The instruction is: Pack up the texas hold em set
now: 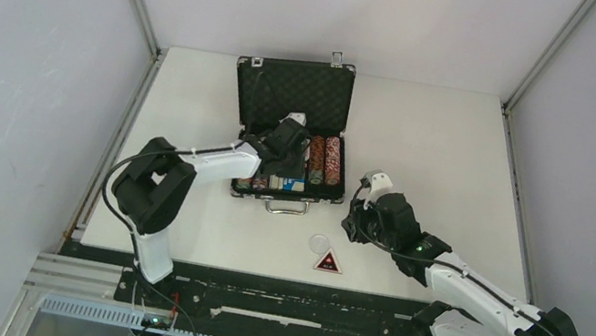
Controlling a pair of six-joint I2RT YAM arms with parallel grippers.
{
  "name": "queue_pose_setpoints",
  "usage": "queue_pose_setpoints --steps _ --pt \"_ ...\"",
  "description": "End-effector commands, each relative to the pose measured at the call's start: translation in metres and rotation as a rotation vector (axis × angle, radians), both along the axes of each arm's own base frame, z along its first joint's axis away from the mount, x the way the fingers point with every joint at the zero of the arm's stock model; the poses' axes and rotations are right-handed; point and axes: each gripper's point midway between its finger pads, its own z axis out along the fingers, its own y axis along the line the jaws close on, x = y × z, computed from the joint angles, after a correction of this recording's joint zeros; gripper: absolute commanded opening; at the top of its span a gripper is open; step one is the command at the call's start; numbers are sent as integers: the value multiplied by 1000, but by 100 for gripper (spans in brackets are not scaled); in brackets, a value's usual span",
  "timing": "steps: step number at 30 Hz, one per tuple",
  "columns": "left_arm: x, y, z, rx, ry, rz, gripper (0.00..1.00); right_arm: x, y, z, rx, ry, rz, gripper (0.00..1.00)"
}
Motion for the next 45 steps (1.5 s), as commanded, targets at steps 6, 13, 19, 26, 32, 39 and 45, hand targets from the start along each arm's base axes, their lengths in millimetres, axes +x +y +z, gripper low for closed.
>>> queue_pose_setpoints --steps 6,13,19,26,32,39,45 --pt "6 2 55 -67 -128 11 41 8 4 8 35 -32 -13 47" --pt "-2 46 59 40 -159 150 51 8 3 7 35 -28 -14 47" --pt "-17 53 24 56 -87 172 53 8 4 7 35 -29 -13 47" --pt "-21 52 -3 85 -35 158 52 8 3 7 35 -27 -14 47" --pt "-21 34 -9 49 -7 112 51 8 3 6 35 -25 -17 47" --pt "-22 14 -11 32 12 65 52 8 3 6 34 -24 -19 47" --pt "-19 32 10 73 -57 109 53 8 4 5 34 -21 -15 47"
